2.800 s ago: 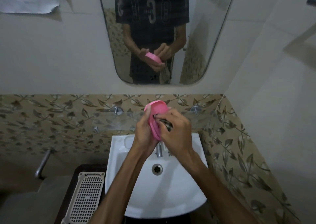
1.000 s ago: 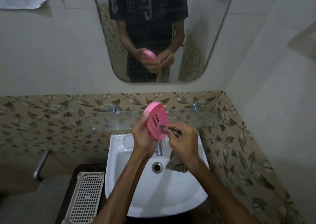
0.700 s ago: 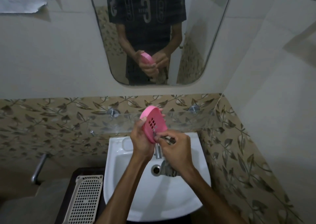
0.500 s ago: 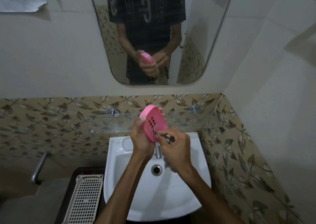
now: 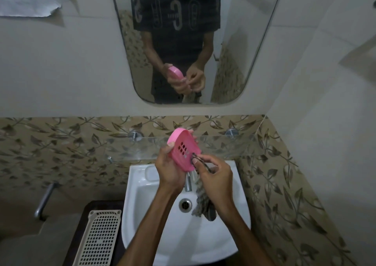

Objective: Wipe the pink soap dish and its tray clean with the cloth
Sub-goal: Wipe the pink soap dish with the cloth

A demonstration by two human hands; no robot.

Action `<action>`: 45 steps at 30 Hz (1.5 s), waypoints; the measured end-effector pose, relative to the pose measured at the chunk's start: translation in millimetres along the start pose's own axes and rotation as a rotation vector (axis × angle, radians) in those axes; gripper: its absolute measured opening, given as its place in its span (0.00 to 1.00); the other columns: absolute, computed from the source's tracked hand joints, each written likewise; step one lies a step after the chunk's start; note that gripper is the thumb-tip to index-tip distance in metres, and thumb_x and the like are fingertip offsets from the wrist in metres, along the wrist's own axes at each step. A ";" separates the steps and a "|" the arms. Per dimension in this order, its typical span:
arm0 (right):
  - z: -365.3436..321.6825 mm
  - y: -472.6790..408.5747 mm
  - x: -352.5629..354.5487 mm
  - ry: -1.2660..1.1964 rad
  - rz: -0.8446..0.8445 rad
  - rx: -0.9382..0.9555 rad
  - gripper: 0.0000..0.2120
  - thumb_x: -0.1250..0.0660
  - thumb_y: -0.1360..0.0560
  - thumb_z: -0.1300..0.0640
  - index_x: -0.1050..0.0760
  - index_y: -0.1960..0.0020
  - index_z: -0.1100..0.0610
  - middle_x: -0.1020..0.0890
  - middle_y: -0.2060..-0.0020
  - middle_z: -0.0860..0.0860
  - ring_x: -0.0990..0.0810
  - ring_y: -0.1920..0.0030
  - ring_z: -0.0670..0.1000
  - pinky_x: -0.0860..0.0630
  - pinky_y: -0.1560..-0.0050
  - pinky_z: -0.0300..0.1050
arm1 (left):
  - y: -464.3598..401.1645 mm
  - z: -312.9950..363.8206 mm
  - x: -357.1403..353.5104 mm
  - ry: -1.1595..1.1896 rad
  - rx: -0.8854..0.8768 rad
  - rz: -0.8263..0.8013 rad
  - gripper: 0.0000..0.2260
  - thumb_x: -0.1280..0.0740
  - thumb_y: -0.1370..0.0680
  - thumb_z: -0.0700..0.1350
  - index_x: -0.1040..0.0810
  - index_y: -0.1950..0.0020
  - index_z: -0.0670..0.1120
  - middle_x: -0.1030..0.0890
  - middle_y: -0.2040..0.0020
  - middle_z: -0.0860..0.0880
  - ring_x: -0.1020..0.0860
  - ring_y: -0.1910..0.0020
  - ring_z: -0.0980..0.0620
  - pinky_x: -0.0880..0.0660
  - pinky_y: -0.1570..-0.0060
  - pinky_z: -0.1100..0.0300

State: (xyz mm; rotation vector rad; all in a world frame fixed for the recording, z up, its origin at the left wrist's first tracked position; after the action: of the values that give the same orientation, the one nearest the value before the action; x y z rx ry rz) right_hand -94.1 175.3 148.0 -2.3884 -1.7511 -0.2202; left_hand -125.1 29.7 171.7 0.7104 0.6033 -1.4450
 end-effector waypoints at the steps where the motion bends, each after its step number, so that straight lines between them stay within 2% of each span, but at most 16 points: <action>1: 6.3 -0.5 -4.7 -0.064 -0.049 -0.078 0.05 0.23 0.24 0.52 0.13 0.48 0.48 0.12 0.54 0.47 0.14 0.54 0.45 0.18 0.56 0.39 | -0.4 -2.2 0.1 -0.009 0.009 -0.015 0.48 0.23 0.35 0.58 0.32 0.26 0.29 0.24 0.38 0.33 0.28 0.37 0.36 0.31 0.38 0.42; 4: 18.3 -1.9 -19.9 -0.338 -0.167 -0.312 0.02 0.24 0.23 0.58 0.14 0.51 0.56 0.11 0.61 0.57 0.12 0.63 0.53 0.18 0.64 0.41 | 1.1 -5.1 -0.9 -0.073 0.020 -0.054 0.40 0.24 0.35 0.58 0.24 0.32 0.33 0.21 0.42 0.34 0.28 0.39 0.36 0.29 0.43 0.45; 7: 21.7 -7.6 -16.6 -0.319 -0.120 -0.334 0.02 0.23 0.25 0.61 0.15 0.56 0.57 0.12 0.63 0.58 0.15 0.67 0.53 0.19 0.64 0.43 | 1.8 -6.5 -8.4 -0.126 0.064 -0.130 0.39 0.25 0.35 0.56 0.25 0.31 0.33 0.22 0.38 0.32 0.26 0.36 0.36 0.29 0.38 0.46; 10: 8.6 -19.7 -0.8 -0.207 -0.066 -0.136 0.04 0.22 0.26 0.62 0.14 0.54 0.55 0.11 0.61 0.52 0.14 0.64 0.50 0.17 0.61 0.45 | 1.5 -5.1 -9.8 -0.126 0.159 -0.195 0.40 0.27 0.34 0.52 0.29 0.27 0.32 0.24 0.31 0.32 0.27 0.33 0.37 0.32 0.34 0.44; 13: -24.2 -23.7 4.7 0.114 -0.089 0.242 0.07 0.22 0.25 0.61 0.14 0.49 0.52 0.11 0.55 0.44 0.13 0.56 0.43 0.14 0.55 0.42 | 3.3 -8.7 -4.5 -0.124 0.287 -0.216 0.38 0.26 0.31 0.54 0.28 0.25 0.37 0.25 0.29 0.33 0.28 0.33 0.37 0.31 0.32 0.39; 16: -48.4 -21.2 1.6 0.383 -0.078 0.502 0.10 0.24 0.24 0.60 0.14 0.43 0.54 0.11 0.51 0.48 0.12 0.54 0.47 0.14 0.52 0.48 | 6.5 -9.8 0.3 -0.110 0.338 -0.230 0.36 0.28 0.30 0.53 0.28 0.23 0.42 0.28 0.25 0.33 0.27 0.31 0.36 0.30 0.29 0.36; 18: -55.0 -20.2 -0.5 0.441 -0.085 0.578 0.11 0.24 0.25 0.60 0.14 0.42 0.53 0.11 0.51 0.50 0.13 0.54 0.49 0.15 0.53 0.51 | 7.7 -8.6 1.2 -0.076 0.370 -0.250 0.36 0.31 0.29 0.52 0.31 0.21 0.42 0.31 0.23 0.32 0.30 0.28 0.35 0.33 0.27 0.35; 22: -57.0 -17.5 -4.2 0.439 -0.104 0.591 0.11 0.24 0.25 0.61 0.14 0.43 0.54 0.13 0.48 0.50 0.15 0.51 0.48 0.16 0.50 0.48 | 7.9 -5.7 1.9 -0.072 0.344 -0.257 0.38 0.28 0.30 0.50 0.31 0.21 0.42 0.34 0.22 0.29 0.31 0.29 0.35 0.40 0.25 0.32; 25: -56.5 -14.3 -2.0 0.416 -0.069 0.592 0.09 0.26 0.24 0.60 0.14 0.44 0.54 0.21 0.46 0.50 0.22 0.51 0.41 0.20 0.50 0.31 | 8.4 -8.6 1.0 -0.008 0.309 -0.226 0.39 0.25 0.34 0.48 0.28 0.23 0.41 0.33 0.23 0.29 0.30 0.31 0.36 0.38 0.26 0.35; 29: -54.0 3.0 -9.6 0.403 -0.144 0.627 0.12 0.26 0.24 0.63 0.14 0.41 0.56 0.15 0.47 0.51 0.18 0.52 0.46 0.16 0.50 0.42 | 6.3 -4.3 5.5 0.087 0.259 -0.183 0.39 0.28 0.35 0.48 0.28 0.24 0.39 0.32 0.25 0.28 0.33 0.31 0.35 0.39 0.29 0.37; 33: -59.9 -4.4 3.3 0.371 -0.008 0.593 0.10 0.22 0.27 0.64 0.13 0.46 0.59 0.12 0.52 0.52 0.15 0.55 0.48 0.15 0.51 0.45 | 8.4 -6.6 -0.2 0.106 0.257 -0.176 0.39 0.30 0.34 0.47 0.28 0.24 0.38 0.28 0.28 0.31 0.32 0.31 0.35 0.36 0.27 0.37; 36: -60.6 4.2 -8.5 0.387 -0.077 0.623 0.09 0.22 0.28 0.64 0.13 0.48 0.58 0.12 0.53 0.52 0.15 0.56 0.49 0.16 0.54 0.46 | 9.3 -6.1 2.0 0.110 0.251 -0.144 0.38 0.31 0.34 0.48 0.28 0.24 0.38 0.27 0.29 0.32 0.33 0.32 0.36 0.30 0.39 0.45; 38: -60.5 2.1 -6.4 0.401 -0.081 0.630 0.09 0.22 0.27 0.63 0.13 0.48 0.57 0.12 0.53 0.51 0.15 0.57 0.48 0.16 0.54 0.46 | 9.1 -7.3 3.5 0.090 0.260 -0.148 0.35 0.34 0.32 0.48 0.27 0.25 0.38 0.26 0.30 0.32 0.32 0.32 0.36 0.29 0.36 0.44; 40: -57.1 -3.8 2.2 0.411 -0.028 0.581 0.08 0.22 0.27 0.63 0.13 0.48 0.57 0.12 0.54 0.51 0.15 0.57 0.48 0.15 0.55 0.47 | 9.7 -7.1 -0.5 0.058 0.255 -0.171 0.37 0.31 0.34 0.48 0.27 0.25 0.38 0.25 0.30 0.32 0.30 0.32 0.36 0.28 0.36 0.43; 43: -53.0 1.2 -4.2 0.421 -0.110 0.567 0.09 0.21 0.28 0.62 0.12 0.49 0.55 0.11 0.54 0.50 0.14 0.58 0.47 0.15 0.55 0.47 | 11.1 -7.0 -0.6 0.034 0.258 -0.157 0.42 0.26 0.38 0.49 0.27 0.24 0.38 0.26 0.31 0.31 0.31 0.34 0.36 0.29 0.43 0.46; 45: -55.4 -1.5 -1.3 0.440 -0.106 0.582 0.08 0.21 0.27 0.61 0.12 0.48 0.56 0.11 0.55 0.50 0.14 0.59 0.47 0.15 0.56 0.48 | 11.5 -8.1 -0.7 0.029 0.264 -0.151 0.43 0.25 0.38 0.49 0.28 0.24 0.38 0.26 0.31 0.31 0.30 0.34 0.36 0.26 0.42 0.46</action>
State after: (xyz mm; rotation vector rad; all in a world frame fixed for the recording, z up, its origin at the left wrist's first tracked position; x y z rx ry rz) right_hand -96.9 162.1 201.8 -1.6877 -1.4769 -0.1961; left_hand -113.3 36.1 167.6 0.9091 0.5018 -1.6766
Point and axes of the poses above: each hand's wrist, its own y-axis away from the middle knuckle, its own x-axis out of the back of the hand, z = x × y, the point moved 9 cm from there along -y, towards the middle knuckle
